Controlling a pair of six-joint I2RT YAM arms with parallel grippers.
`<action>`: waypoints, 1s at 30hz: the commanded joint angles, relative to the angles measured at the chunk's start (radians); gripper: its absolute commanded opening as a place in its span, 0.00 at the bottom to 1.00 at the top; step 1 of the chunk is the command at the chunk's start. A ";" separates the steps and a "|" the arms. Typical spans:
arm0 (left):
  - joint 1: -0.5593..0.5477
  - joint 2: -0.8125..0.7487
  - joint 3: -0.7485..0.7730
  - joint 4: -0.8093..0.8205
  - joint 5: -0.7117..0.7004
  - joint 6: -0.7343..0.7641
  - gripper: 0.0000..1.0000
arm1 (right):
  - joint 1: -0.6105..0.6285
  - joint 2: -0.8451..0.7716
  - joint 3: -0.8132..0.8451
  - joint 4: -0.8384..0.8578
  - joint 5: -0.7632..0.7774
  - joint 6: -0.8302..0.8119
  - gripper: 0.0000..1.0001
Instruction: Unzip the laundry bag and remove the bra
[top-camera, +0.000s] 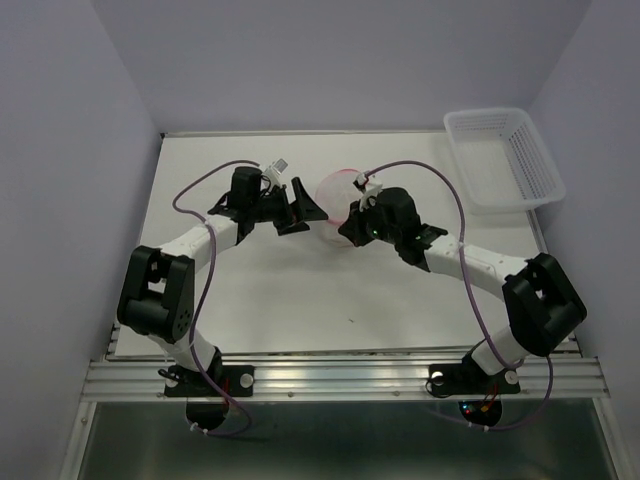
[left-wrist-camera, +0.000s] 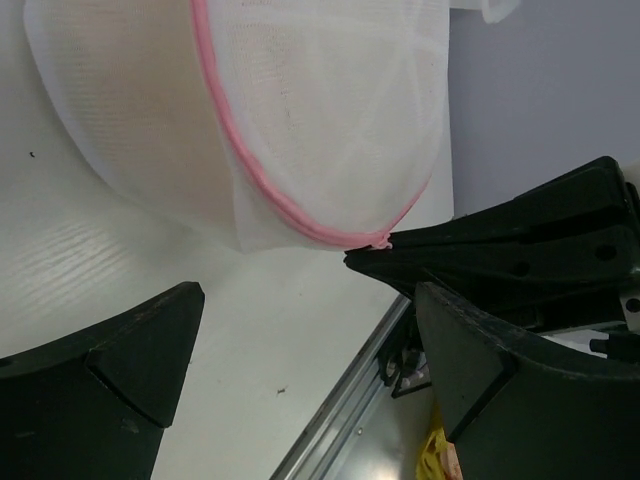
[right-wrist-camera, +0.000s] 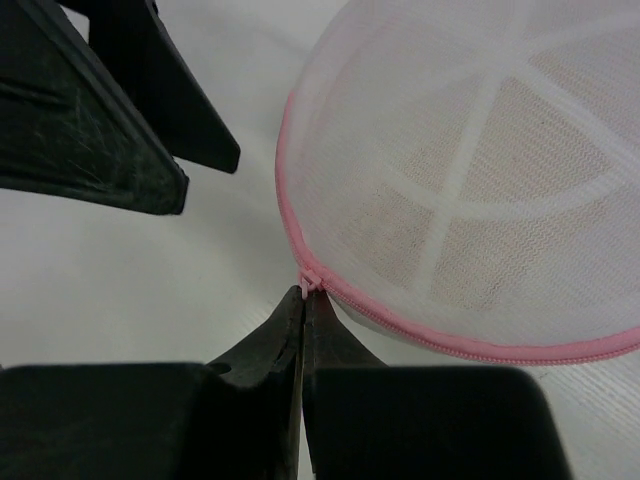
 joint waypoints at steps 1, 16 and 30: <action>-0.029 -0.028 -0.055 0.187 -0.023 -0.129 0.99 | 0.009 -0.050 0.009 0.129 -0.021 0.117 0.01; -0.110 0.098 0.036 0.309 -0.030 -0.258 0.51 | 0.029 -0.022 0.008 0.098 -0.064 0.063 0.01; -0.104 0.119 0.155 0.146 -0.004 -0.149 0.00 | 0.017 0.021 0.031 -0.035 0.071 -0.023 0.01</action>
